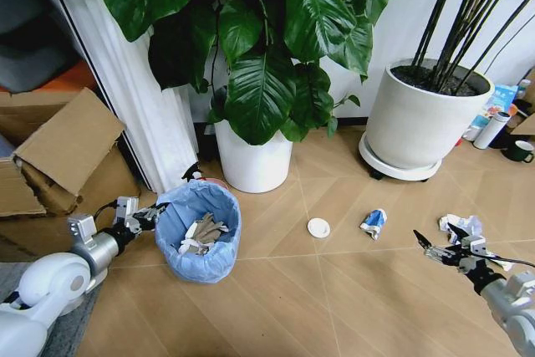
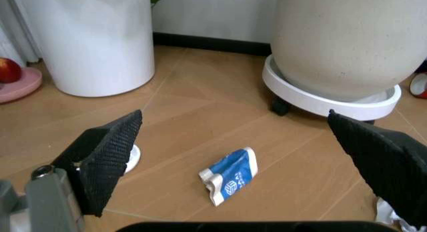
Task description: Pick up the trash bin and place the garbage on the floor into it.
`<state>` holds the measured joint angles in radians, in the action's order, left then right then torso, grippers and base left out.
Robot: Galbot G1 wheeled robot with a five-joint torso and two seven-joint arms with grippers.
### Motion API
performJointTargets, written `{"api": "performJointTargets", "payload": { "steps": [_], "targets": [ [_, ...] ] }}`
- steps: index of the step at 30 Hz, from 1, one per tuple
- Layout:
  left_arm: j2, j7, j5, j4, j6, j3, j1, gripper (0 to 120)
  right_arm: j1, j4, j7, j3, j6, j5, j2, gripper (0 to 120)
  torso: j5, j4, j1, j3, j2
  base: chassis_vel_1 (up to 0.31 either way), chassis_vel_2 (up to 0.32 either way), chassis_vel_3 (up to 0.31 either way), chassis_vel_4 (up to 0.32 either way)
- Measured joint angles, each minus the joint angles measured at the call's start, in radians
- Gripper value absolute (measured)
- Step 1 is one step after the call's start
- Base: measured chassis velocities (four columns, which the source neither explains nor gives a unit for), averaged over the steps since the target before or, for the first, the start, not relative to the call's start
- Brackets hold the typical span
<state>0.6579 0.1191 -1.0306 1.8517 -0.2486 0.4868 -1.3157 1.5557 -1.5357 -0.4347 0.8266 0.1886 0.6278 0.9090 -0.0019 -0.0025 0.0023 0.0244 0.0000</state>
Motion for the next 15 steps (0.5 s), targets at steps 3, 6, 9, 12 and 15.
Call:
{"api": "performJointTargets", "payload": {
  "steps": [3,6,9,12,15],
  "targets": [
    [0.0,0.0,-0.001,0.0,0.0,-0.001,0.001,0,-0.002,0.001,0.0,-0.002,-0.001,0.0,0.0,100,0.0,0.0,0.0,0.0,0.0,0.0,0.0,0.0,0.0],
    [0.001,-0.001,-0.001,0.0,-0.001,-0.001,0.001,0,-0.002,0.002,-0.001,-0.003,-0.002,0.0,0.0,100,0.0,0.0,0.0,0.0,0.0,0.0,0.0,0.0,0.0],
    [0.002,-0.001,-0.001,0.0,-0.001,-0.001,0.001,0,-0.002,0.004,-0.003,-0.003,-0.003,0.0,0.0,100,0.0,0.0,0.0,0.0,0.0,0.0,0.0,0.0,0.0],
    [0.003,-0.001,-0.001,0.0,-0.001,-0.001,0.0,0,-0.002,0.004,-0.003,-0.003,-0.003,0.0,0.0,100,-0.0001,-0.0001,0.0,0.0,0.0,-0.036,-0.021,0.038,0.013],
    [0.003,-0.001,-0.001,0.0,-0.001,-0.001,-0.001,0,-0.001,0.004,-0.004,-0.002,-0.003,-0.001,0.0,100,0.0001,-0.0001,0.0,0.0,0.0,-0.073,-0.027,0.085,0.034]
  ]
}}
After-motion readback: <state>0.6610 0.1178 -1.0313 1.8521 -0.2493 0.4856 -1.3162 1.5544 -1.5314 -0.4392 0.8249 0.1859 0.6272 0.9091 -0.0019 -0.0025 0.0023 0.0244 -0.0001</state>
